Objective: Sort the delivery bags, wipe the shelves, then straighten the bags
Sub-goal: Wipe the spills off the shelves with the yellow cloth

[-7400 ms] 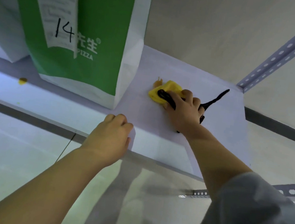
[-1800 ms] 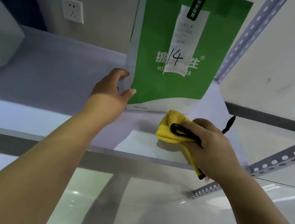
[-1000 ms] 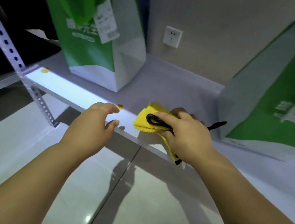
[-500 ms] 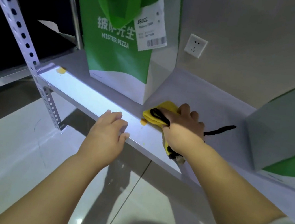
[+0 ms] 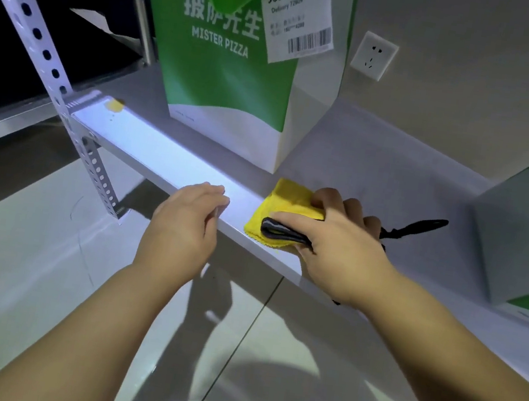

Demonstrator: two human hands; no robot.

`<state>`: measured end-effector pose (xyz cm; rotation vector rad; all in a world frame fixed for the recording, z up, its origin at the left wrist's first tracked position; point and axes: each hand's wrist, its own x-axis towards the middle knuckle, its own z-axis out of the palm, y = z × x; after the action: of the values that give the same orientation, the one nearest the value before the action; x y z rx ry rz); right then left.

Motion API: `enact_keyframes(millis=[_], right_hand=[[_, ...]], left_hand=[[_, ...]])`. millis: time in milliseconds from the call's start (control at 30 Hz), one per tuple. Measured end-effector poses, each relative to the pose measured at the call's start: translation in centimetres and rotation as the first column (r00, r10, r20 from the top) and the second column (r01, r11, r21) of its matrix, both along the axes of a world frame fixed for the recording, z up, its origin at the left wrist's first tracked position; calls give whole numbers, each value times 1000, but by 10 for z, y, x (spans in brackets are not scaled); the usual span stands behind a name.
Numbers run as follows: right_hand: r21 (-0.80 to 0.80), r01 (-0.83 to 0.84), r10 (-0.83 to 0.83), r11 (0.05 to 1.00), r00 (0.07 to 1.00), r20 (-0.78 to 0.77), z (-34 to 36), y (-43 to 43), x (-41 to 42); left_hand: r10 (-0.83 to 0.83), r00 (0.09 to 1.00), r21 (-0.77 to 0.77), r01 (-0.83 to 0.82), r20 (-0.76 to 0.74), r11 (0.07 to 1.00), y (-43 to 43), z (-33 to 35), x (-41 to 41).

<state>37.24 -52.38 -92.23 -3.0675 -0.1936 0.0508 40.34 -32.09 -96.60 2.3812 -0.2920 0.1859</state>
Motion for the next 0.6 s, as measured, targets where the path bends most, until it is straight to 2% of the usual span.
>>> enact_keyframes(millis=[200, 400, 500, 600], right_hand=[[19, 122, -123, 992, 992, 13, 4, -4, -8], [56, 1, 0, 998, 1000, -22, 1, 25, -2], [102, -33, 37, 994, 999, -34, 2, 10, -19], [82, -27, 32, 996, 997, -63, 5, -14, -40]], left_hand=[[-70, 998, 56, 70, -4, 996, 9, -3, 3], [-54, 996, 84, 60, -66, 995, 12, -1, 4], [-45, 996, 98, 53, -83, 994, 8, 3, 2], [-34, 996, 134, 45, -85, 990, 2, 7, 0]])
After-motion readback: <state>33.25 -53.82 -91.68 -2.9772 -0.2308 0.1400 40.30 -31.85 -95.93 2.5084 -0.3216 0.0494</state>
